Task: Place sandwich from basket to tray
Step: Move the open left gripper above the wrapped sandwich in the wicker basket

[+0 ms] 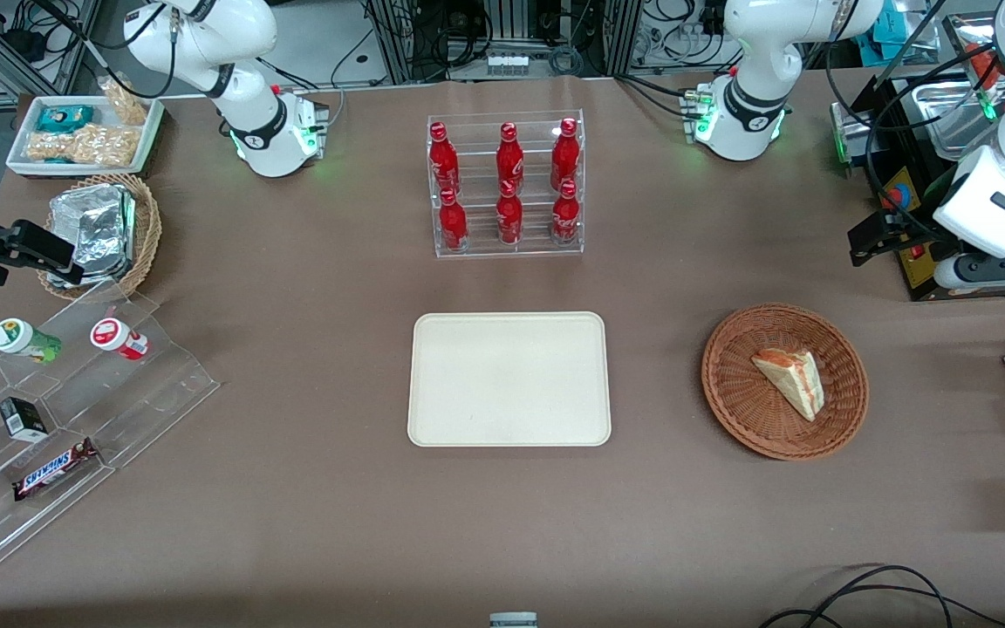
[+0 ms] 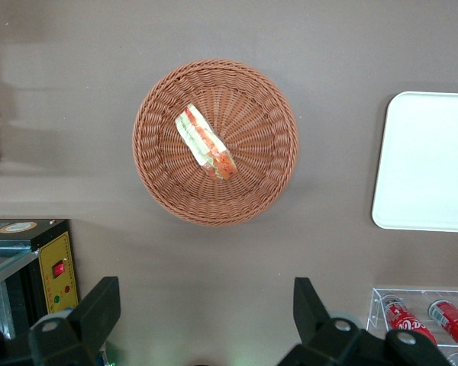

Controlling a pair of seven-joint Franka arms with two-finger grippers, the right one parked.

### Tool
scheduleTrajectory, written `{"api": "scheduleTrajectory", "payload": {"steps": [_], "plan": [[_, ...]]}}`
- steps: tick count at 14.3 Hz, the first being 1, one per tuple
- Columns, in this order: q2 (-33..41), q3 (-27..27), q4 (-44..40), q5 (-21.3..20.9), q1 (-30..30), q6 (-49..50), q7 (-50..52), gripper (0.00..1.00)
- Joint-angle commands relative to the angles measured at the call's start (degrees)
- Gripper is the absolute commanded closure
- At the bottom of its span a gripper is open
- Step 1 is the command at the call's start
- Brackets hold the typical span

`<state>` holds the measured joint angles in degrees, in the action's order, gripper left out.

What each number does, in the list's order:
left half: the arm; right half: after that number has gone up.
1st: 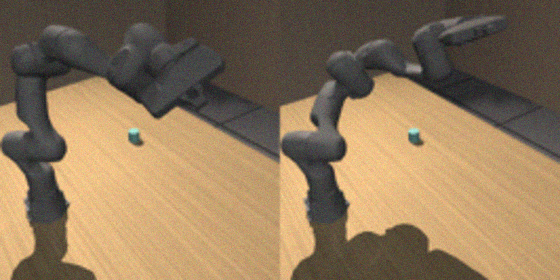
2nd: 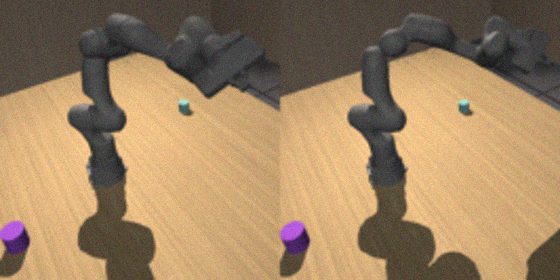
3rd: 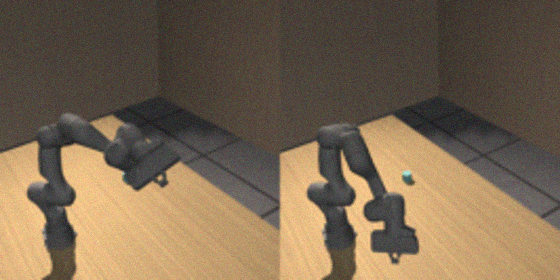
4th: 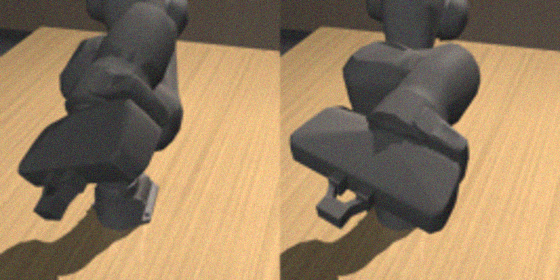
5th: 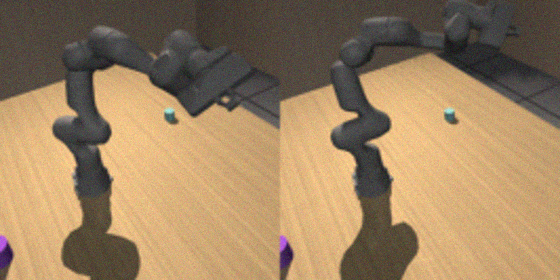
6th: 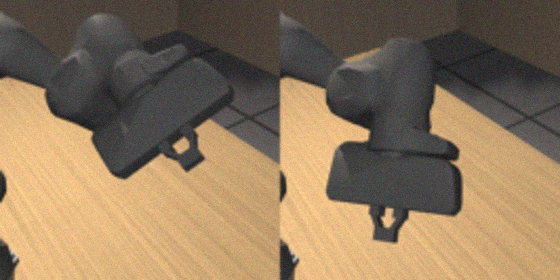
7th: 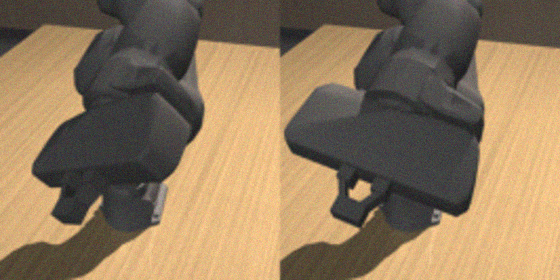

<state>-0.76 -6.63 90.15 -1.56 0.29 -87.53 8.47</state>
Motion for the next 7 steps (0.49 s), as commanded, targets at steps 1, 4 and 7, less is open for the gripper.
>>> {"api": "scheduleTrajectory", "payload": {"steps": [1,4,7], "plan": [[0.0,-0.9,-0.6,0.2,1.1,0.0,-0.3,0.00],[-0.1,-1.0,-0.6,0.2,0.9,0.2,-0.5,0.00],[-0.1,-1.1,-0.2,0.1,0.7,0.7,-0.8,0.00]]}}
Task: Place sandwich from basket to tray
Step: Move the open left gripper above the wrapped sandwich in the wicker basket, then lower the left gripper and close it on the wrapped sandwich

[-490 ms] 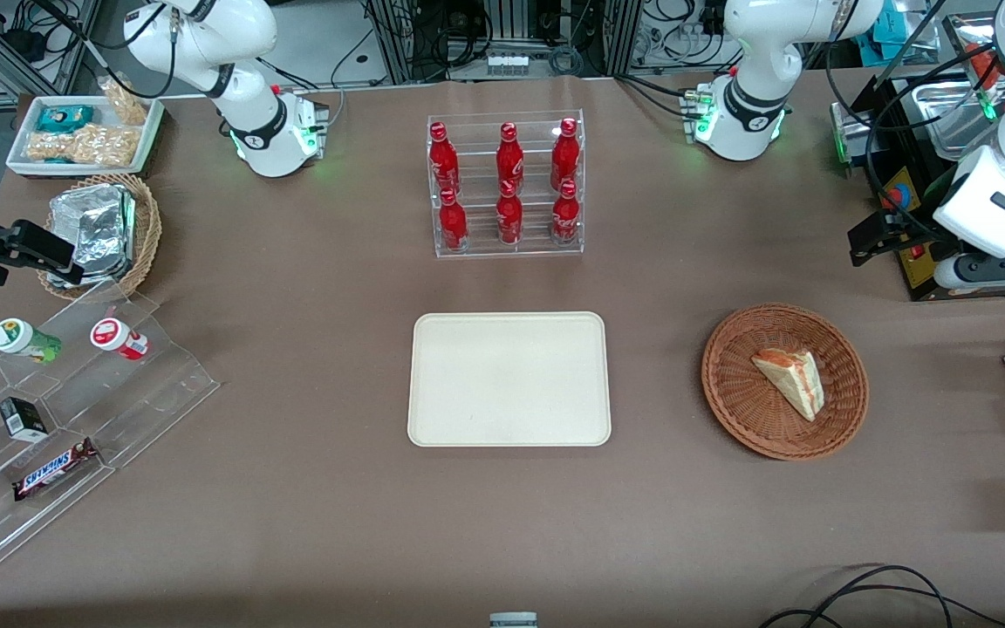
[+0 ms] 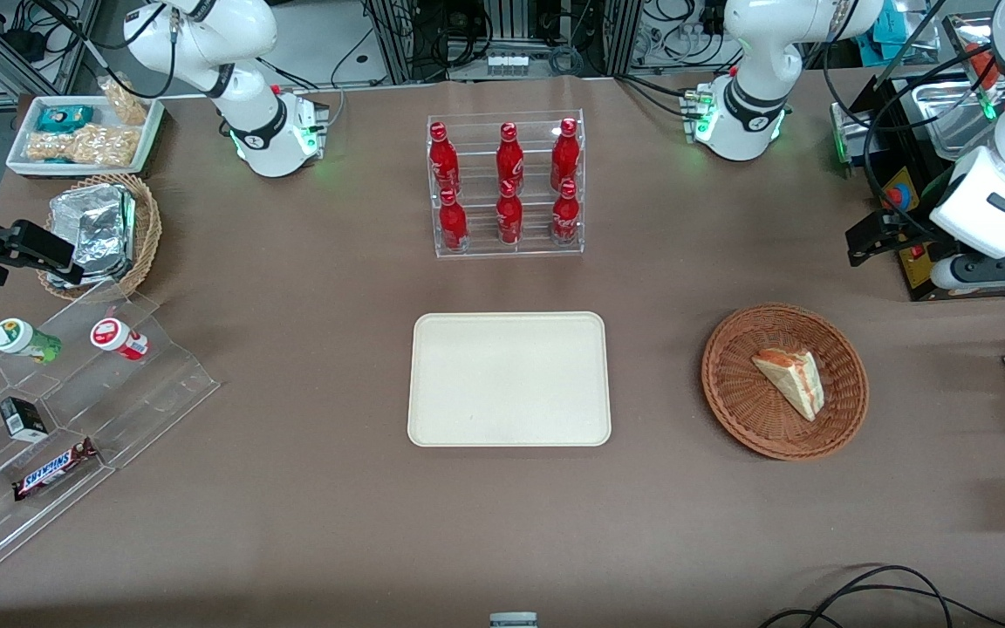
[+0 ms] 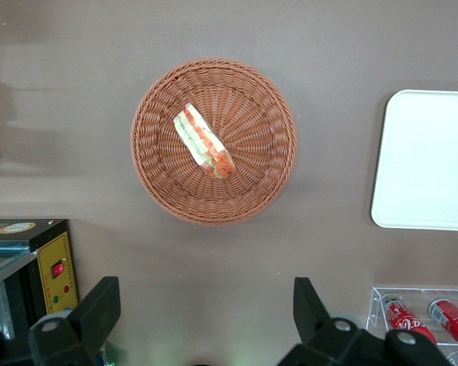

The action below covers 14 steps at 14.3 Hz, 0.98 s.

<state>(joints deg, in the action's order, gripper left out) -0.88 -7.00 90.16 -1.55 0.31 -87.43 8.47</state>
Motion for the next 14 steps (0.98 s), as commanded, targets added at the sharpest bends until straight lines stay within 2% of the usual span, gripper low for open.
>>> {"api": "scheduleTrajectory", "payload": {"steps": [1,4,7,14], "plan": [[0.0,-0.7,-0.1,0.1,0.7,0.6,-0.9,0.00],[-0.5,-0.7,2.9,-0.3,0.7,0.5,-0.6,0.00],[-2.5,-0.6,9.5,-0.9,0.7,-3.7,-0.3,0.00],[-7.0,0.8,26.6,-0.9,1.4,-32.9,1.7,0.00]]}}
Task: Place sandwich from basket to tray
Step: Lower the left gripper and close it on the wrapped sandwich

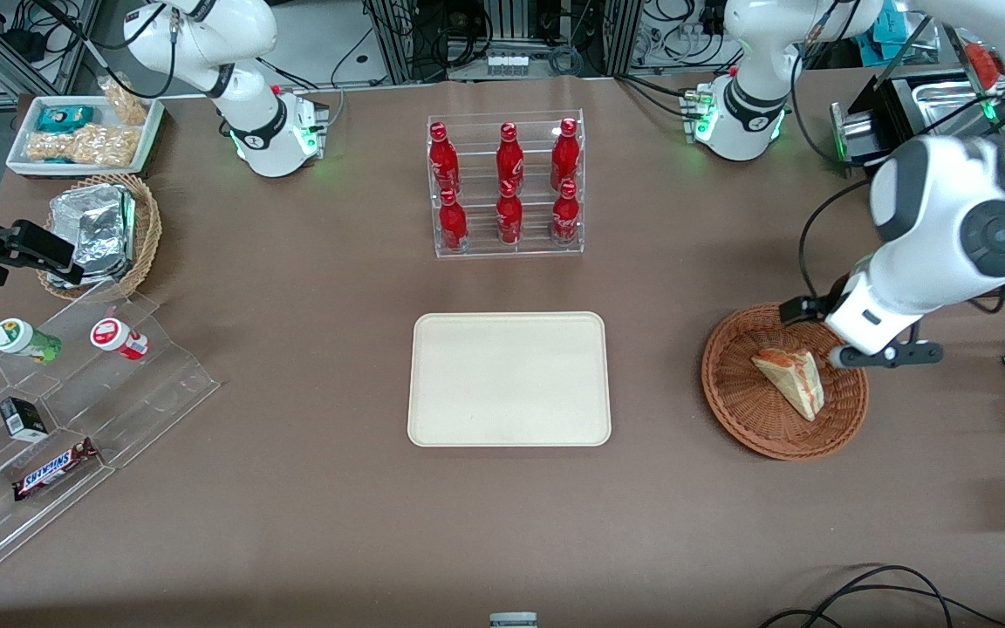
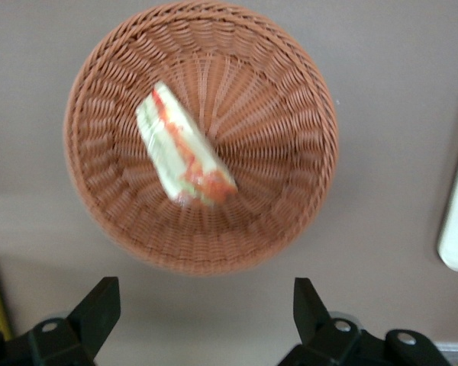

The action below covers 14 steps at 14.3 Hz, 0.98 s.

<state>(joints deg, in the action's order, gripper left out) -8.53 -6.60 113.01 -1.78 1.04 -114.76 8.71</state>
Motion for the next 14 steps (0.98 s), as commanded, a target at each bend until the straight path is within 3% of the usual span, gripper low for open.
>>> {"api": "scheduleTrajectory", "payload": {"steps": [1,7,11,12,14], "plan": [[-0.9,0.8,3.9,-0.7,0.7,-7.5,5.4,0.00],[-7.4,2.1,2.9,-0.6,0.6,-13.9,32.0,0.00],[-11.4,3.5,1.9,-0.6,0.6,-15.6,35.8,0.00],[-12.2,3.5,1.9,-0.6,0.6,-16.2,38.4,0.12],[-13.5,3.5,2.0,-0.7,0.5,-17.7,43.0,0.78]]}}
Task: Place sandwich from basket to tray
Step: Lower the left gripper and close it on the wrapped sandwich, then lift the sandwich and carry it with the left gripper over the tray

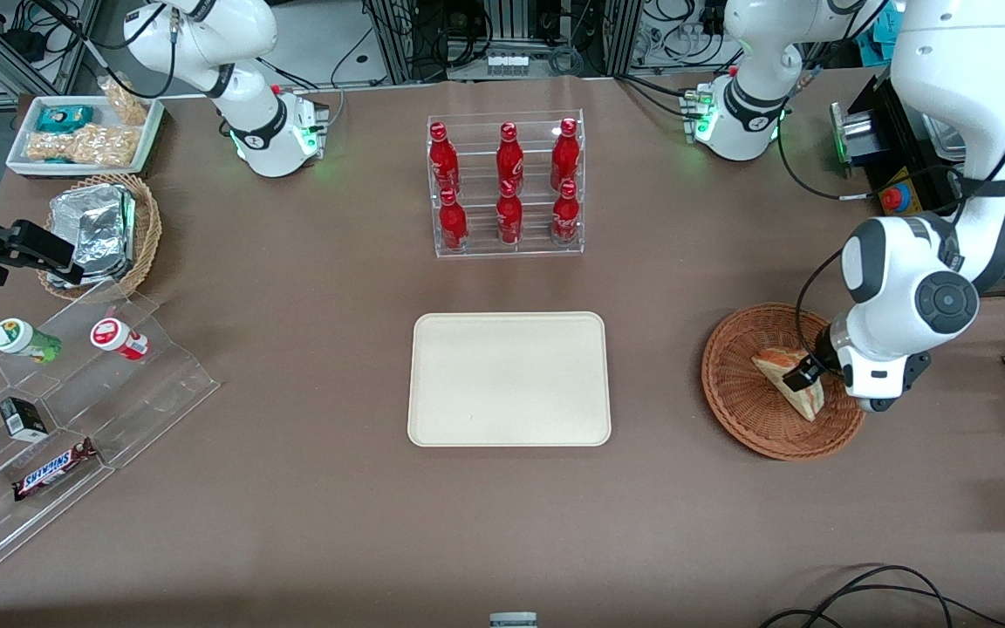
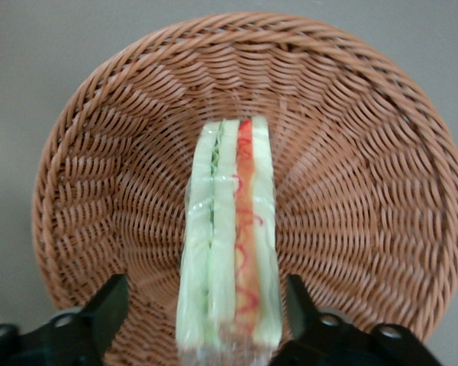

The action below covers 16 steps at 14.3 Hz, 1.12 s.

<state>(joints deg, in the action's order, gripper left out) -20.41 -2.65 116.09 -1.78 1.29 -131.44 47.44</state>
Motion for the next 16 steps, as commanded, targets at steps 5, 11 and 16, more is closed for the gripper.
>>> {"api": "scheduleTrajectory", "payload": {"steps": [5,11,16], "plan": [[-0.4,-0.4,-5.5,-0.6,-0.2,8.8,5.2,0.95],[-2.0,-1.9,-18.9,0.4,-8.9,27.7,5.2,0.98],[-9.3,-2.4,-25.5,-0.7,-26.3,19.2,3.5,0.93]]}}
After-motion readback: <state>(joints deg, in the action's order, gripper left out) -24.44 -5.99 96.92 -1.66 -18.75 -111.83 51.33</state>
